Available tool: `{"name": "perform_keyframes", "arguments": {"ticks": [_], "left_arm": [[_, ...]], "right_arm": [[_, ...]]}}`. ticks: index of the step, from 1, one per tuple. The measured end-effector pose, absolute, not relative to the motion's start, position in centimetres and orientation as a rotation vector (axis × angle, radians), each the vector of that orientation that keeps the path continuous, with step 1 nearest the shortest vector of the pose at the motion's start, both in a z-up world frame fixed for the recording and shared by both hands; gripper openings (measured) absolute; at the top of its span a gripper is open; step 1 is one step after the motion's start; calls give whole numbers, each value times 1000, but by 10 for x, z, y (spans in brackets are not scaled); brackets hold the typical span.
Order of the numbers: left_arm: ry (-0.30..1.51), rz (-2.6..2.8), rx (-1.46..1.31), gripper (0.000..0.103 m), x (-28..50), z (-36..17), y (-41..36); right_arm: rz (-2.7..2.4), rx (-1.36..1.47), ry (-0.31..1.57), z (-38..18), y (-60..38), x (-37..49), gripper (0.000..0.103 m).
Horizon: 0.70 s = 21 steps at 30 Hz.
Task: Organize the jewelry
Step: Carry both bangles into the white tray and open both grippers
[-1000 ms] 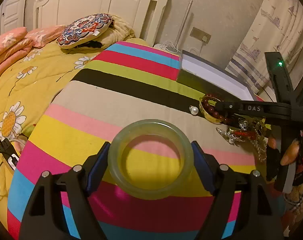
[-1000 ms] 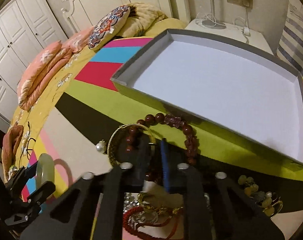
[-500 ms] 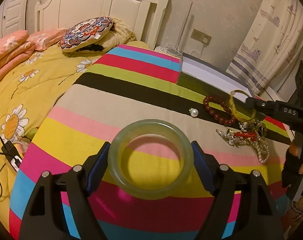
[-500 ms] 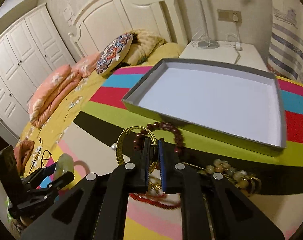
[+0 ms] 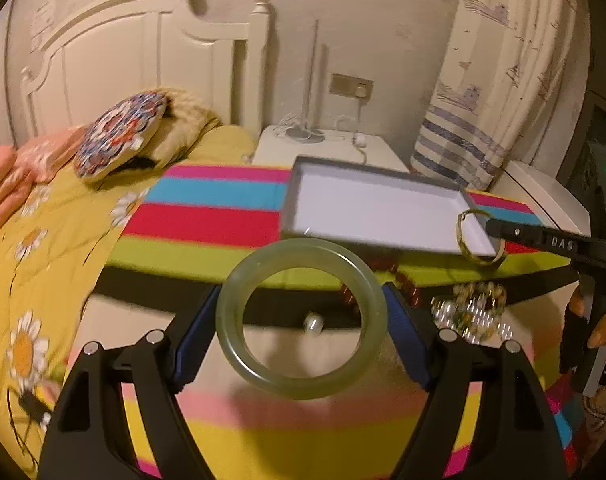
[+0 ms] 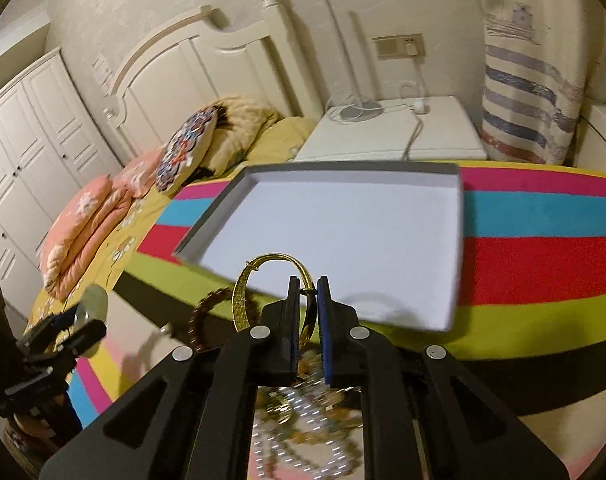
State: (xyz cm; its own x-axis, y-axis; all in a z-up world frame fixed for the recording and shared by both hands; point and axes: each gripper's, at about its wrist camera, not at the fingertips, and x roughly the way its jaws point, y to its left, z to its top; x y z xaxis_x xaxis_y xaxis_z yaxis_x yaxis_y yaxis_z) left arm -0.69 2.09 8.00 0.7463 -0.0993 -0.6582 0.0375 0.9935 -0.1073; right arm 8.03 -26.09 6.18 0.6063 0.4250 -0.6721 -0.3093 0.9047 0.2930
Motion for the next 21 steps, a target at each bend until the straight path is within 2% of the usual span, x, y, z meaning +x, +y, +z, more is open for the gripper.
{"name": "perform_keyframes", "arguments": {"ticks": [8, 21], "left_arm": [[758, -130, -23, 78, 63, 85, -13], [893, -159, 70, 78, 159, 37, -53]], "right_arm": [[371, 178, 826, 53, -283, 113, 11], [335, 243, 891, 19, -295, 156, 11]]}}
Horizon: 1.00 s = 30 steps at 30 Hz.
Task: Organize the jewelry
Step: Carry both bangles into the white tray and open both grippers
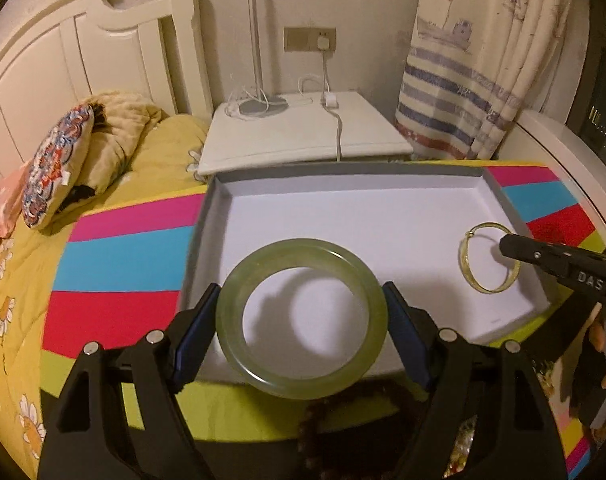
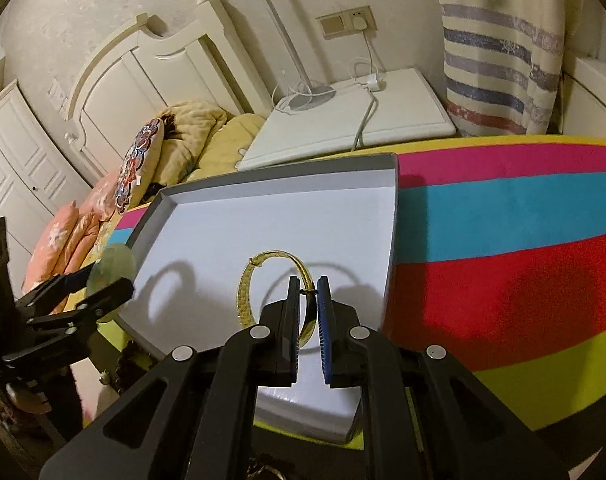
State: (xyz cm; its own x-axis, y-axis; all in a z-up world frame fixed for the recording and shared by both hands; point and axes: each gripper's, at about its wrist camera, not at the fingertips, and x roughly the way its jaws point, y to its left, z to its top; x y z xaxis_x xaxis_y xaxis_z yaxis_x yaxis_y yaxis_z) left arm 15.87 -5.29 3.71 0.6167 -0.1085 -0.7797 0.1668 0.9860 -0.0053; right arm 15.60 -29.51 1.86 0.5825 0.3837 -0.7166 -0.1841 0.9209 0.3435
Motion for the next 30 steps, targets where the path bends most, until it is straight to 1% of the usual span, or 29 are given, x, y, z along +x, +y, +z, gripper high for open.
{"name": "perform_keyframes", "arguments": {"ticks": [16, 17, 19, 20, 21, 22, 26, 30], "left_arm": [[976, -134, 48, 78, 179, 3, -54], [973, -132, 51, 79, 178, 3, -53], [955, -133, 64, 79, 176, 6, -54], [947, -133, 71, 80, 175, 9, -54], [936, -129, 79, 82, 173, 13, -54], [919, -123, 82, 85, 171, 19, -53], [879, -110, 62, 87, 163, 38, -47], [828, -67, 43, 94, 145, 57, -35]], "right_arm": [[298, 181, 863, 20, -288, 168, 13], [290, 184, 862, 20, -290, 169, 14], [287, 189, 860, 22, -292, 170, 20], [293, 195, 859, 23, -293, 169, 28], [304, 200, 860, 25, -293, 168, 31], [299, 193, 856, 27, -293, 166, 32], [298, 180, 828, 38, -295, 153, 32], [309, 178, 789, 53, -301, 129, 32]]}}
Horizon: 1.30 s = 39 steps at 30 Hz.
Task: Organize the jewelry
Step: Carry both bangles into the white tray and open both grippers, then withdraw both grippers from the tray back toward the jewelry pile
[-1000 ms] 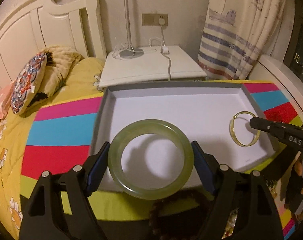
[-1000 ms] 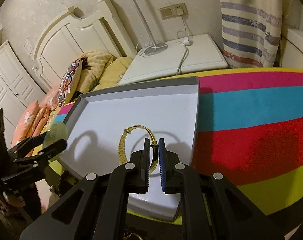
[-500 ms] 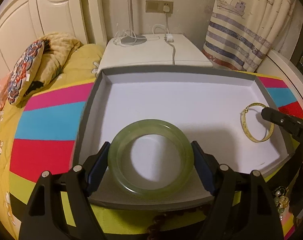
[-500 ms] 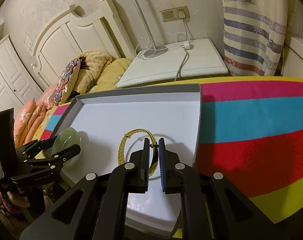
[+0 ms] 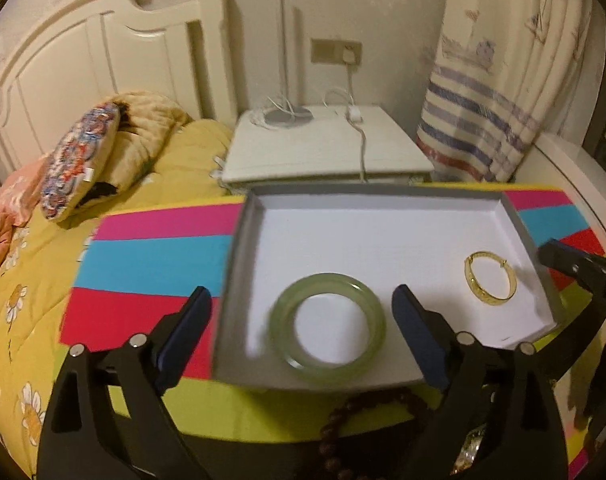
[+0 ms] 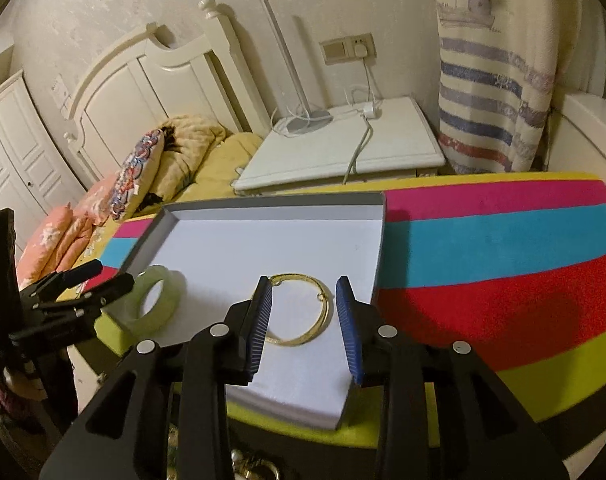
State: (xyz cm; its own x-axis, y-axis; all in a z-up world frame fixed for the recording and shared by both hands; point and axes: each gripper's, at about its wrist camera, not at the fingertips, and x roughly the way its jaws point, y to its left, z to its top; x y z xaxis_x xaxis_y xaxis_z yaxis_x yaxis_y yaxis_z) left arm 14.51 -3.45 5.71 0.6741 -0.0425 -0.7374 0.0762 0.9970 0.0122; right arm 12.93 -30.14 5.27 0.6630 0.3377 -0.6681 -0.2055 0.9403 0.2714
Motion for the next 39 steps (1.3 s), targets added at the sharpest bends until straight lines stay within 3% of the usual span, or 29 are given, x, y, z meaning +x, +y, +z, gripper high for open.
{"name": "perform_keyframes", "arguments": {"ticks": [4, 9, 14, 28, 39], "left_arm": [[771, -8, 57, 100, 117, 73, -23], [733, 67, 32, 100, 78, 81, -1], [751, 118, 5, 100, 38, 69, 20], [845, 109, -111, 100, -45, 22, 31], [892, 83, -171, 100, -45, 10, 36]], "right_arm": [[325, 171, 766, 62, -307, 103, 32], [315, 185, 764, 61, -316, 73, 36], [319, 210, 777, 54, -322, 48, 50], [348, 170, 841, 28, -309, 7, 50], [304, 124, 831, 24, -310, 14, 49]]}}
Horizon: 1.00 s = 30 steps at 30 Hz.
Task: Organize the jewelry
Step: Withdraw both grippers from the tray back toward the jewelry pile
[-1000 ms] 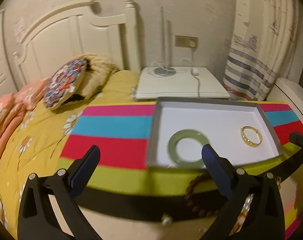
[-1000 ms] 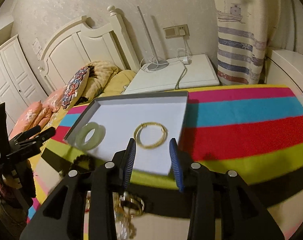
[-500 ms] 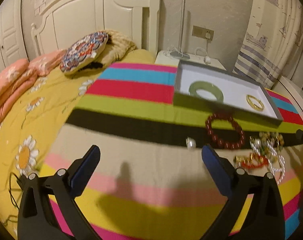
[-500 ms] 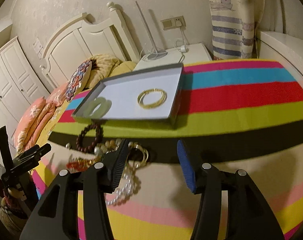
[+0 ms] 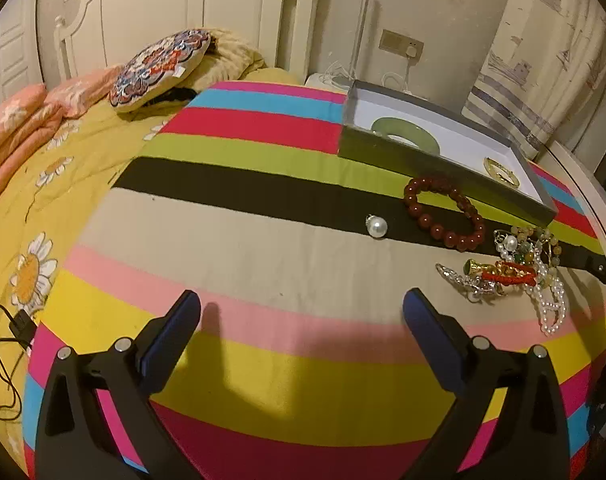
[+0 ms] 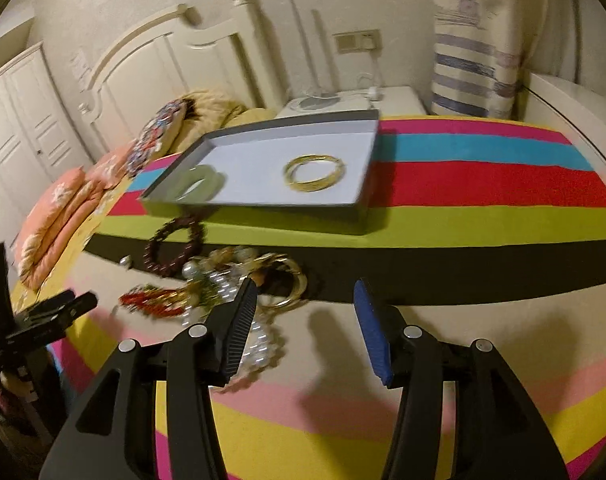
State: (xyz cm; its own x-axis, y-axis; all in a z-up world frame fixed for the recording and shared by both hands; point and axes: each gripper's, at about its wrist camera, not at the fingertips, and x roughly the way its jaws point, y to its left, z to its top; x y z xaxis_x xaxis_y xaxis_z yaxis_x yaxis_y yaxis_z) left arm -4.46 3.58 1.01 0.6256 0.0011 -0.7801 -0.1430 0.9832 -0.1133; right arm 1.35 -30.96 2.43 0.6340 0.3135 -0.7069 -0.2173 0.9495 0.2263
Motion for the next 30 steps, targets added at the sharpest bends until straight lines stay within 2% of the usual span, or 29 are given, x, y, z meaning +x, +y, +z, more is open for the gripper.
{"name": "perform_keyframes", "arguments": {"ticks": [5, 8, 12, 20, 22, 23, 30], "left_arm": [[914, 79, -195, 100, -40, 7, 37], [916, 83, -188, 100, -39, 7, 36], [920, 85, -175, 100, -38, 6, 33], [926, 90, -162, 100, -37, 5, 31], [927, 92, -159, 100, -37, 5, 31], [927, 92, -158, 100, -37, 5, 31], [934, 100, -140, 100, -36, 3, 27]], "right_arm": [[305, 81, 848, 20, -304, 21, 41], [306, 49, 868, 15, -296, 26, 39], [315, 38, 903, 10, -290, 36, 29], [280, -51, 901, 7, -274, 47, 28], [269, -87, 888, 7, -269, 44, 17], [271, -97, 886, 6, -268, 43, 5], [191, -207, 761, 21, -273, 21, 5]]}}
